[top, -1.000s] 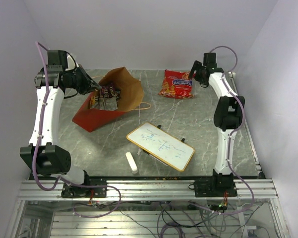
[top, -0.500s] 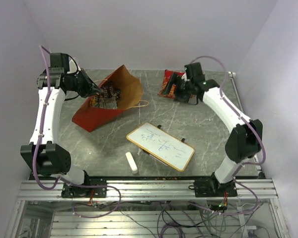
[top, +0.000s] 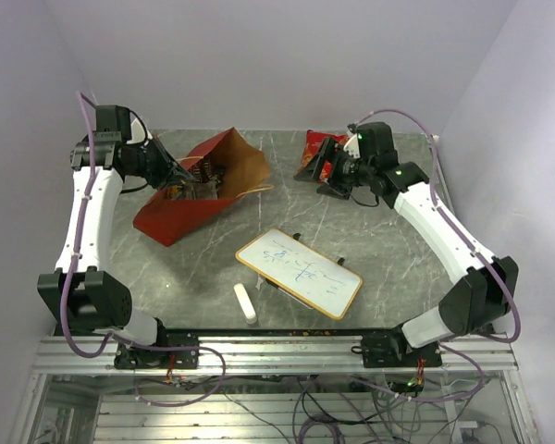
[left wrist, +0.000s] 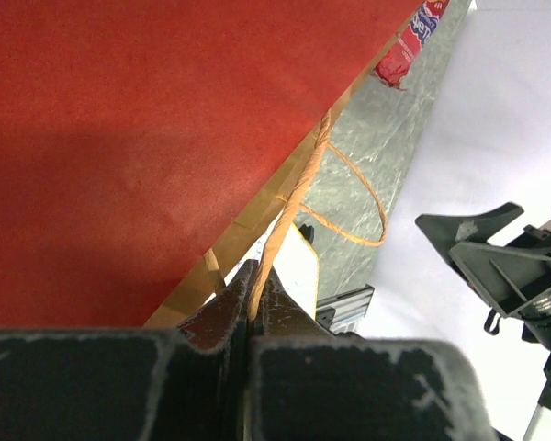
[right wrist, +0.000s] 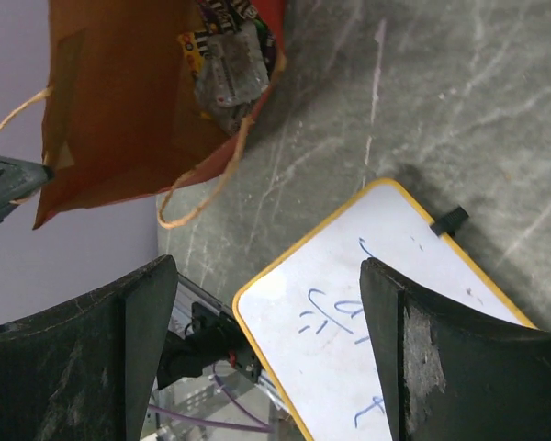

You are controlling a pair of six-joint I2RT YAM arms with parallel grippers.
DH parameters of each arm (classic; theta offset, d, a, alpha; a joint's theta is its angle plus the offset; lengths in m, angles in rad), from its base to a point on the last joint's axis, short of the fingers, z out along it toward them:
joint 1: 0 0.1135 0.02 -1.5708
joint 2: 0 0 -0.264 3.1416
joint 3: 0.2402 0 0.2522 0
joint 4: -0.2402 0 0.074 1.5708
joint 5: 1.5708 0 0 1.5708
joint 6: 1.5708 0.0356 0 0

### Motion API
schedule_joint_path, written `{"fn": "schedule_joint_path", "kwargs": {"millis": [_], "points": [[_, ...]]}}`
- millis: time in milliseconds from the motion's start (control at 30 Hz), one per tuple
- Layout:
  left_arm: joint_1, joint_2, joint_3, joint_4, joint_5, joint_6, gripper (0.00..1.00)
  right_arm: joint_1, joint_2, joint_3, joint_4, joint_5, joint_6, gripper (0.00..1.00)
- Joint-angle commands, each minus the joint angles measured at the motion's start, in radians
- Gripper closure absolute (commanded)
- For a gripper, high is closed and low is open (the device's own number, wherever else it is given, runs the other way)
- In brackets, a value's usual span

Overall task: Take the snacks out of the paper bag
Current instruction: Adjust the paper bag at the center of the board.

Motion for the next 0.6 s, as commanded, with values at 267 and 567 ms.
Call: {"fn": "schedule_joint_path", "kwargs": {"millis": [267,567], "points": [[-0.023,-0.063,-0.030,-0.003,0.034,-0.071,0.93,0.024,0.238,0.063,0.136,-0.228,-0.049,0.20],[-0.136,-0.160,-0.107,0.225,-0.099,-0.174,0.93,0.039,0.294,0.040,0.186,-0.270,-0.094,0.23]]}}
